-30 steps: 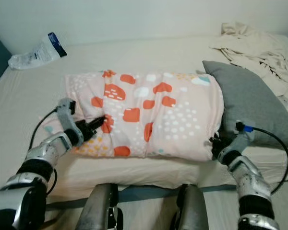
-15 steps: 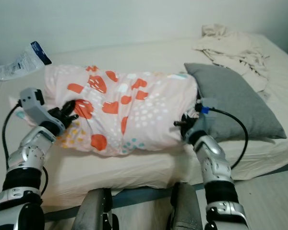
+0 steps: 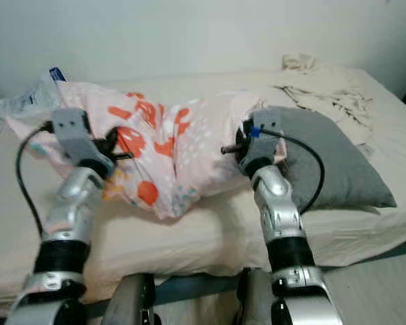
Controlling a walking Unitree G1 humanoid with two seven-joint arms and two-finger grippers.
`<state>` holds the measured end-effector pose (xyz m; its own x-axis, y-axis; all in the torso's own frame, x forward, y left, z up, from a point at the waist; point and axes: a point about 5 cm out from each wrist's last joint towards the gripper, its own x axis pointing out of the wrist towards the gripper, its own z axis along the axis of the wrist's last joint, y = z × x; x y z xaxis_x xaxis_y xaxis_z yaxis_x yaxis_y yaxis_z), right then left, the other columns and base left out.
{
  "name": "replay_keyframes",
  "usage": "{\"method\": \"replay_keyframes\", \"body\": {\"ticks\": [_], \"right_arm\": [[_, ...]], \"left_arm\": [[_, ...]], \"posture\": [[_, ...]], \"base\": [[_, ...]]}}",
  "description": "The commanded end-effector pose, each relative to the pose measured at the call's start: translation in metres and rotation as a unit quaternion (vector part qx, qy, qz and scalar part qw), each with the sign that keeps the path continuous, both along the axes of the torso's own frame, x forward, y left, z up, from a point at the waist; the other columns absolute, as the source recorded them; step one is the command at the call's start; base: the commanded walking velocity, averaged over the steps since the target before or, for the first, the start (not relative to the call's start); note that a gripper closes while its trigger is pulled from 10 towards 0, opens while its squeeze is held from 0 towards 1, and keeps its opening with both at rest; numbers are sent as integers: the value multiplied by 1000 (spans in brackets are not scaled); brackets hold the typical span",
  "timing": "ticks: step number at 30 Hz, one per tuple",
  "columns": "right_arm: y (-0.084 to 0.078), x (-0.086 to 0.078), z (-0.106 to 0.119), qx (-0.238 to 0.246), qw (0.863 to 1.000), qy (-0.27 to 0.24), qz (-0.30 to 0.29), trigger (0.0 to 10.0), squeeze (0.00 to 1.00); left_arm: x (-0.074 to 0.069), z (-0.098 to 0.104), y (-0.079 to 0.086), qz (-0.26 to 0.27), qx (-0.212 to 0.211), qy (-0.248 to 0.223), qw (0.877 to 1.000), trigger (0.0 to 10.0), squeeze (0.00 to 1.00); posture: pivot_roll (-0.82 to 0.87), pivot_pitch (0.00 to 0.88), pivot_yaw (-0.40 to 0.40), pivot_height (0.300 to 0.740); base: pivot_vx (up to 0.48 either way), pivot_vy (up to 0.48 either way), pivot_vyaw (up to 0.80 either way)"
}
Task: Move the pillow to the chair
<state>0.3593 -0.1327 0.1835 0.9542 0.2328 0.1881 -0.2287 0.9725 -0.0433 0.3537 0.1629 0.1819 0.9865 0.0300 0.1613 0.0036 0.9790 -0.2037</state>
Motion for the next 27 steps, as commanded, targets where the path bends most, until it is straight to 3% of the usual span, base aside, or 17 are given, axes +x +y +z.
{"method": "replay_keyframes", "body": {"ticks": [1,8,15,23,27], "right_arm": [[15,-4,11,-18,999,-41,18,10000,0],[21,-7,5,-27,999,-37,6,10000,0],[16,-11,-9,-2,1000,-6,-7,10000,0],[19,-18,-22,-2,1000,14,1,10000,0],[19,-20,-25,-2,1000,18,-1,10000,0]], "left_arm": [[-2,22,-12,-8,15,-56,998,10000,0],[-7,17,-25,-8,13,-41,999,10000,0],[-12,1,-21,13,32,-11,999,10000,0],[-19,-8,-22,13,87,-12,996,10000,0],[-20,-8,-23,19,78,-10,997,10000,0]], "posture": [[12,35,6,587],[22,34,-3,587],[28,40,-7,587],[26,45,-14,627],[26,47,-11,647]], "base": [[0,0,0],[0,0,0],[0,0,0],[0,0,0],[0,0,0]]}}
